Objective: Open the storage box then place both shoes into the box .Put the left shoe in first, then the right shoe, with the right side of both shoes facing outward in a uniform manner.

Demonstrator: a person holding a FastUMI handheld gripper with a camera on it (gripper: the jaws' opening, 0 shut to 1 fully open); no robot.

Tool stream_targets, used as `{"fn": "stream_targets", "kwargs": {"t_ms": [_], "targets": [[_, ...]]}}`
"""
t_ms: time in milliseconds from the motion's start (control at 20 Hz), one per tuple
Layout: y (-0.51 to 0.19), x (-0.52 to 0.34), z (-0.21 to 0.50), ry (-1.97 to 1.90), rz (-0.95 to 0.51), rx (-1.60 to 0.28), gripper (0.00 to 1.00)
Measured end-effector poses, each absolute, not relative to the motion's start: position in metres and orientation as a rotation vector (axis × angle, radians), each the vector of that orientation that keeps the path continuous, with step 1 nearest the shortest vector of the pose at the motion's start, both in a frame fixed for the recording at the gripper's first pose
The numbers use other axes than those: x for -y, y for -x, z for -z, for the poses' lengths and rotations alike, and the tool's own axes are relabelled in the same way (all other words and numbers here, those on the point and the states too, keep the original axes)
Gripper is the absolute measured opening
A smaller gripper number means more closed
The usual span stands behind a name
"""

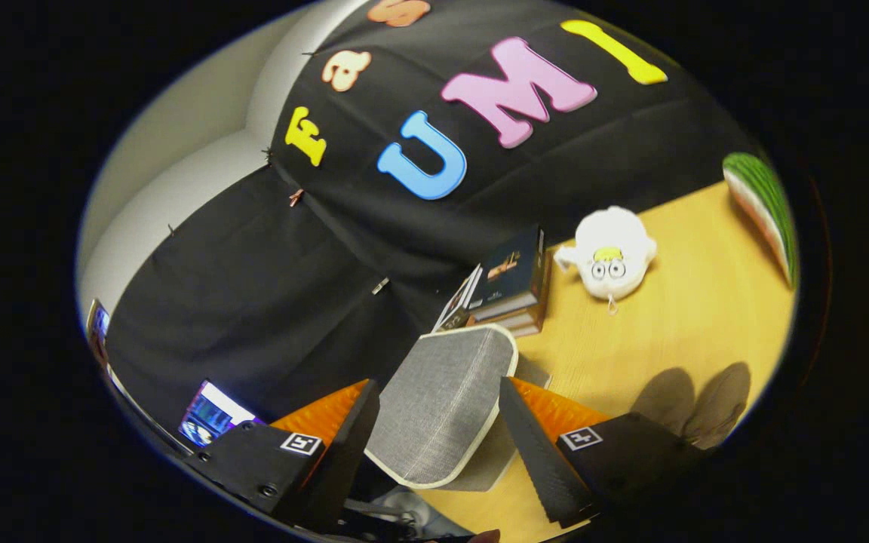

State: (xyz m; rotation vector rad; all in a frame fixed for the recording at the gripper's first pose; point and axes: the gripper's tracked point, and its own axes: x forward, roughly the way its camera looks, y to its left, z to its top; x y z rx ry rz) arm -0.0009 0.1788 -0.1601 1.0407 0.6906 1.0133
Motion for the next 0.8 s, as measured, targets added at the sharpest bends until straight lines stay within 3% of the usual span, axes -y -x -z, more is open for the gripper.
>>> {"fn": "stream_targets", "kwargs": {"t_ms": [500, 800], "targets": [[0.013, -0.24, 0.225, -1.272, -1.112, -0.973, 0.97], [0.034, -0.27, 0.225, -1.377, -1.189, -1.094, 0.95]]}}
